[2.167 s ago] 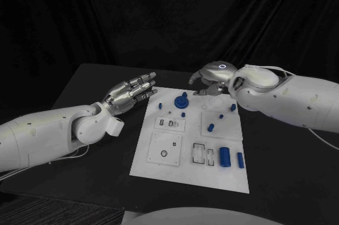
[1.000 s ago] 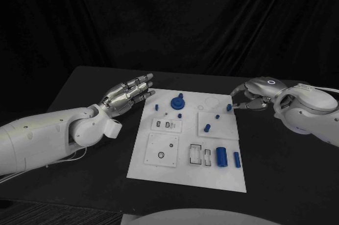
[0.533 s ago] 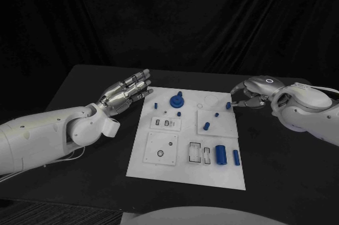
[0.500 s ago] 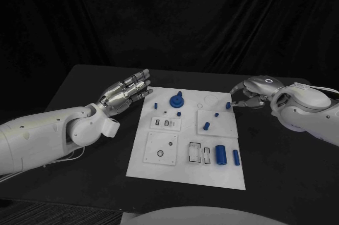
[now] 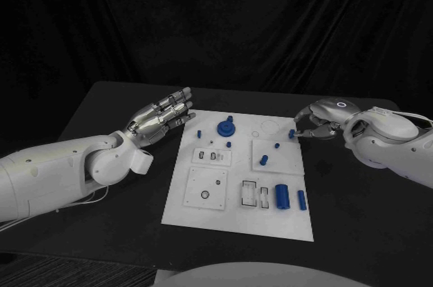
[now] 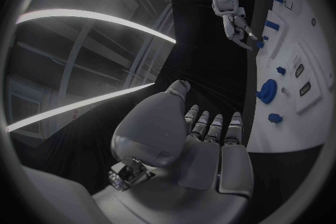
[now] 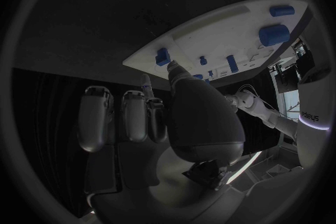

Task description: Assemble the parts on the task board

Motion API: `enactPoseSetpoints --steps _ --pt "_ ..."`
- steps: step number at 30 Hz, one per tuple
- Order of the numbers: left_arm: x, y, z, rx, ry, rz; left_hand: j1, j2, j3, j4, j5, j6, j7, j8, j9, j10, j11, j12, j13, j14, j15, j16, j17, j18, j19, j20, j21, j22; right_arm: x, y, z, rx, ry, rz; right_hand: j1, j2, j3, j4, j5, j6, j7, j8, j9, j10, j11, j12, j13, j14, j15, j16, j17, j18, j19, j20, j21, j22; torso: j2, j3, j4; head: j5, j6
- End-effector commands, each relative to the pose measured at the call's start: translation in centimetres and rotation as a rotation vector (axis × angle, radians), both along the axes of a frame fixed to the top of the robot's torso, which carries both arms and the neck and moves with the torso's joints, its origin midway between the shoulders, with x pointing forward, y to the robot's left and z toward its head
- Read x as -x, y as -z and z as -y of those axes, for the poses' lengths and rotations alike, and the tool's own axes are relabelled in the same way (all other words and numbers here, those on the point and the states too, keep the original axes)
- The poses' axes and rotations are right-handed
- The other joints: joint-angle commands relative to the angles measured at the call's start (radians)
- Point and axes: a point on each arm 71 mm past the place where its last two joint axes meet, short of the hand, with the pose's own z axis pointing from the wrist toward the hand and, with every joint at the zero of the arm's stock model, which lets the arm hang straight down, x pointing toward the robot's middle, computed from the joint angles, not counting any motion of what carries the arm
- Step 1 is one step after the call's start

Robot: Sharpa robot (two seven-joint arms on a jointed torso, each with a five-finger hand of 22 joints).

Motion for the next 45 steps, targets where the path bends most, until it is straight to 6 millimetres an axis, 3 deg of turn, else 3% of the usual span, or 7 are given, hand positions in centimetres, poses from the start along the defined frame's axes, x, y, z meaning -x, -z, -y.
enactPoseSetpoints --steps 1,12,21,31,45 --pt "0.1 -0.1 0.1 0.019 0.009 0.01 0.008 -0.003 -0.001 -0.006 0.003 0.005 0.005 -0.002 0.001 0.0 0.001 0.003 -0.001 0.003 0.007 0.004 0.001 0.017 -0.002 0.005 -0.001 0.0 0.0 0.0 0.0 -0.004 0.006 0.012 0.004 -0.008 -0.001 0.009 -0.004 0.008 0.002 0.007 0.002 0.105 0.009 0.004 0.263 0.071 0.005 -0.001 0.047 -0.011 0.024 0.007 -0.003 0.157 -0.001 -0.0001 0.002 -0.002 -0.001" --pt "0.1 -0.1 0.1 0.019 0.011 0.008 0.009 -0.003 0.003 -0.011 0.006 0.014 0.017 0.0 0.002 0.0 -0.003 0.003 -0.001 0.003 0.007 0.004 0.001 0.016 -0.002 0.005 -0.002 0.0 0.0 0.3 -0.2 0.0 0.001 -0.001 0.016 -0.01 0.001 0.018 -0.001 0.025 0.003 0.013 0.009 0.105 0.011 0.004 0.263 0.07 0.007 -0.001 0.044 -0.011 0.024 0.01 -0.004 0.158 -0.001 -0.0002 0.0018 -0.002 -0.002" --pt "0.1 -0.1 0.1 0.018 0.012 0.007 0.009 -0.003 0.004 -0.013 0.007 0.018 0.022 0.001 0.003 0.0 -0.005 0.003 -0.001 0.003 0.007 0.004 0.001 0.016 -0.002 0.006 -0.001 0.0 0.2 1.0 -0.6 0.001 -0.009 -0.017 0.038 -0.007 0.007 0.017 0.036 0.033 0.004 0.014 0.018 0.105 0.012 0.004 0.263 0.069 0.008 -0.001 0.041 -0.01 0.023 0.011 -0.007 0.159 -0.002 -0.0009 0.0008 0.001 -0.004" --pt "0.0 0.0 0.1 0.018 0.013 0.006 0.01 -0.003 0.006 -0.016 0.009 0.02 0.026 0.002 0.003 0.0 -0.006 0.003 -0.001 0.003 0.008 0.004 0.001 0.016 -0.002 0.006 -0.002 0.0 0.1 1.4 -0.8 0.002 -0.014 -0.023 0.06 0.003 0.011 0.005 0.107 0.052 0.005 0.021 0.041 0.105 0.013 0.004 0.263 0.068 0.008 0.0 0.036 -0.01 0.023 0.011 -0.009 0.161 -0.002 -0.0001 0.0016 0.0 -0.007" --pt "0.0 0.0 0.1 0.018 0.015 0.004 0.01 -0.003 0.007 -0.017 0.009 0.023 0.028 0.003 0.004 0.0 -0.006 0.003 -0.001 0.003 0.008 0.004 0.001 0.016 -0.001 0.006 -0.001 0.0 -0.1 1.8 -0.9 0.005 -0.01 -0.026 0.067 0.014 0.013 -0.007 0.139 0.076 0.006 0.037 0.067 0.105 0.013 0.004 0.263 0.068 0.009 0.001 0.033 -0.01 0.023 0.012 -0.011 0.162 0.0 0.0001 0.0021 -0.002 -0.011"
